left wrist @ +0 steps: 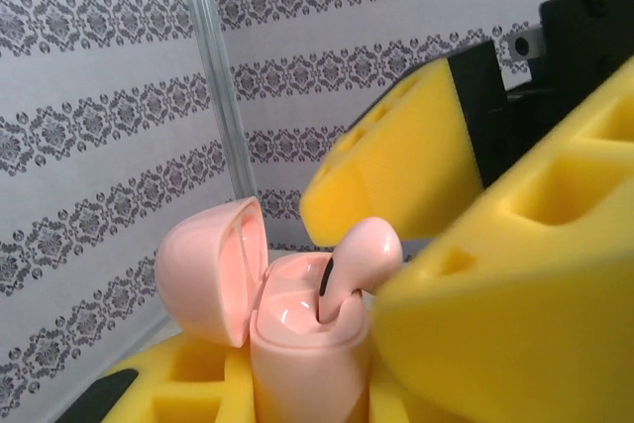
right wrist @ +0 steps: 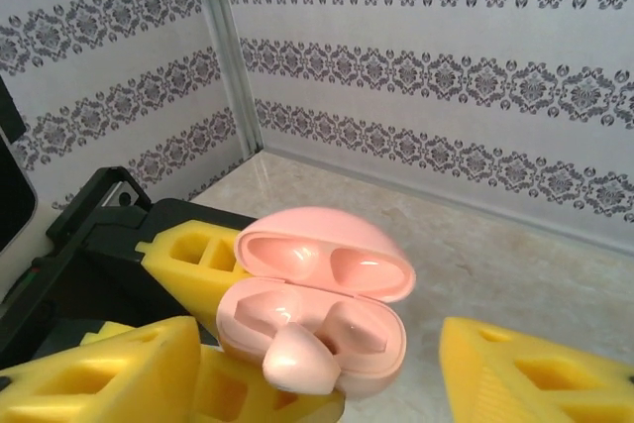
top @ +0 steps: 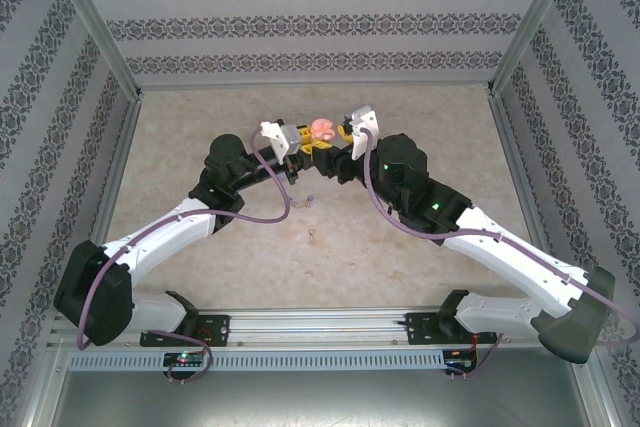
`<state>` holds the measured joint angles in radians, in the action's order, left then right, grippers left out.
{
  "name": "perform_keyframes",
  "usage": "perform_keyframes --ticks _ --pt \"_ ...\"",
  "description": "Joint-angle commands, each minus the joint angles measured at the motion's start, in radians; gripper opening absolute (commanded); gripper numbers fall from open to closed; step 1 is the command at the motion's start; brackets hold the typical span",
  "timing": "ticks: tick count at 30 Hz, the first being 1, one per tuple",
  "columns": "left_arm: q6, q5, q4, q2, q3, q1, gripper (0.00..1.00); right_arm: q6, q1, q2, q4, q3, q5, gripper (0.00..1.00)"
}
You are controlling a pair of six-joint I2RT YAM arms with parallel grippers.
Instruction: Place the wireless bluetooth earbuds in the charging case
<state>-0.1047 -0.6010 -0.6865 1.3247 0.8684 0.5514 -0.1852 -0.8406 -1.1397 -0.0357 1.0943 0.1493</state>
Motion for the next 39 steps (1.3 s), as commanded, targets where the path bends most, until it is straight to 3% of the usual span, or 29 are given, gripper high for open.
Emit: perform_keyframes --ticks 1,6,18,22,24,29,32,35,39 --pt "0.013 0.014 -0.107 0.010 0.021 0.018 0.00 -0.050 -0.009 0.006 -0.086 0.042 -0.055 0.76" --pt "0.016 0.020 -0.111 0.026 0.021 0.018 0.00 -0.094 -0.002 0.028 -0.098 0.067 -0.088 0.91" --pt "0.024 0.020 -0.133 0.049 0.011 0.020 0.00 -0.239 0.120 0.171 -0.143 0.037 -0.113 0.93" --pt "0.012 0.024 -0.137 0.050 0.002 0.020 0.00 -0.277 0.159 0.185 -0.207 0.036 -0.111 0.90" --pt "0.006 0.020 -0.138 0.049 -0.002 0.020 0.00 -0.295 0.172 0.173 -0.252 0.047 -0.113 0.83" --pt "0.002 0.013 -0.134 0.051 -0.008 0.020 0.00 -0.337 0.182 0.129 -0.335 0.067 -0.115 0.42" --pt "-0.001 0.005 -0.126 0.050 -0.009 0.019 0.00 -0.349 0.181 0.106 -0.337 0.070 -0.130 0.22" --pt "-0.006 -0.003 -0.114 0.052 -0.008 0.019 0.00 -0.356 0.181 0.078 -0.341 0.088 -0.148 0.09" --pt "-0.015 -0.012 -0.102 0.057 -0.008 0.020 0.00 -0.363 0.181 0.039 -0.351 0.123 -0.171 0.04"
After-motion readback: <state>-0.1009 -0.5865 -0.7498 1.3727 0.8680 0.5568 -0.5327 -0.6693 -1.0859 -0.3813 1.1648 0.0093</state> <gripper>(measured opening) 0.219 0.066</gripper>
